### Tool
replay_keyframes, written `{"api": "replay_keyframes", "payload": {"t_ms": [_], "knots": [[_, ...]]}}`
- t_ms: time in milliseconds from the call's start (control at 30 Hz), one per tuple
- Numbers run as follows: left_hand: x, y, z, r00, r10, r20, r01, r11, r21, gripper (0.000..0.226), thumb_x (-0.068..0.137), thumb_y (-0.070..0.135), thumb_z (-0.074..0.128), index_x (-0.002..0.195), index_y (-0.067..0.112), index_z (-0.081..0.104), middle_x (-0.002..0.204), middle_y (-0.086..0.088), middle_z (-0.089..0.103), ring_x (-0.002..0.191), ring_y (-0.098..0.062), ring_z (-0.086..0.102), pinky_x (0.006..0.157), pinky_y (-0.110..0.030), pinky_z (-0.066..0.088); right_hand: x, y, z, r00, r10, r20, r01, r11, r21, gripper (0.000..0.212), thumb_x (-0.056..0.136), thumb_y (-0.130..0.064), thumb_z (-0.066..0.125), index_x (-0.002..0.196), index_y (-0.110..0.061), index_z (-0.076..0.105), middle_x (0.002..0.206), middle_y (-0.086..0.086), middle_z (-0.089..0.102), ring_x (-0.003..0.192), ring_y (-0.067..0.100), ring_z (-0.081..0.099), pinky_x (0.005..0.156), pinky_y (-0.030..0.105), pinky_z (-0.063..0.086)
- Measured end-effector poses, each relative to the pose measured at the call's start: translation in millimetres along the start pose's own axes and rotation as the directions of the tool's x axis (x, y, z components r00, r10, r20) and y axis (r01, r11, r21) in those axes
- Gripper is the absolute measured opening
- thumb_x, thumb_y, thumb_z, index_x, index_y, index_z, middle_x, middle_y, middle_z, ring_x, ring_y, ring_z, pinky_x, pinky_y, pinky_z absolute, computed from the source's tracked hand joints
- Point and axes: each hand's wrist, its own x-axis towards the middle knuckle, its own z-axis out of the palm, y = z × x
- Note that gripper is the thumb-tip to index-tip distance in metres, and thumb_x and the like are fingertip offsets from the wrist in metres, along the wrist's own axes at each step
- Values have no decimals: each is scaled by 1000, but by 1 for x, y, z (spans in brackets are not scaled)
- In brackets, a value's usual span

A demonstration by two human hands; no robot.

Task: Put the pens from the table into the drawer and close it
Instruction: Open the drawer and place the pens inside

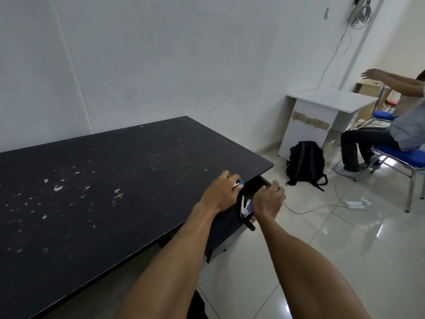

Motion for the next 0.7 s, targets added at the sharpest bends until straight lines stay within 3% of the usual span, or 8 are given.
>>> {"api": "replay_keyframes", "payload": {"t_ms": [133,300,467,567,700], "knots": [[-15,15,17,985,125,121,-160,925,345,26,97,31,55,109,10,63,107,-14,66,89,-33,67,75,-39,52,-7,6,-4,928,367,59,-368,885,285,50,103,-35,33,138,-1,40,136,29,49,124,43,48,99,46,39],[-31,13,27,951,-31,307,-179,755,631,21,93,20,63,110,8,65,113,-16,68,103,-36,65,82,-41,49,-17,20,4,896,418,148,-444,839,315,57,103,-44,23,128,-1,50,126,25,59,116,41,55,98,48,43],[-30,14,32,937,-75,342,-185,723,666,20,92,17,64,111,8,65,114,-14,68,102,-33,66,79,-38,47,-21,18,-2,890,412,193,-453,847,278,55,104,-42,24,132,-2,50,128,24,59,117,40,55,92,42,41],[-26,13,30,955,-45,292,-141,799,584,21,90,19,65,108,8,66,112,-14,68,102,-34,66,81,-39,49,-20,20,-5,894,403,196,-444,857,262,55,104,-42,23,133,-4,50,129,24,59,117,40,55,92,42,41],[-20,7,14,980,116,159,-173,897,407,23,95,22,53,106,8,66,110,-9,66,97,-31,65,77,-41,53,-22,24,-8,879,411,242,-464,854,235,56,104,-42,21,137,-6,48,133,24,56,122,41,52,99,44,40]]}}
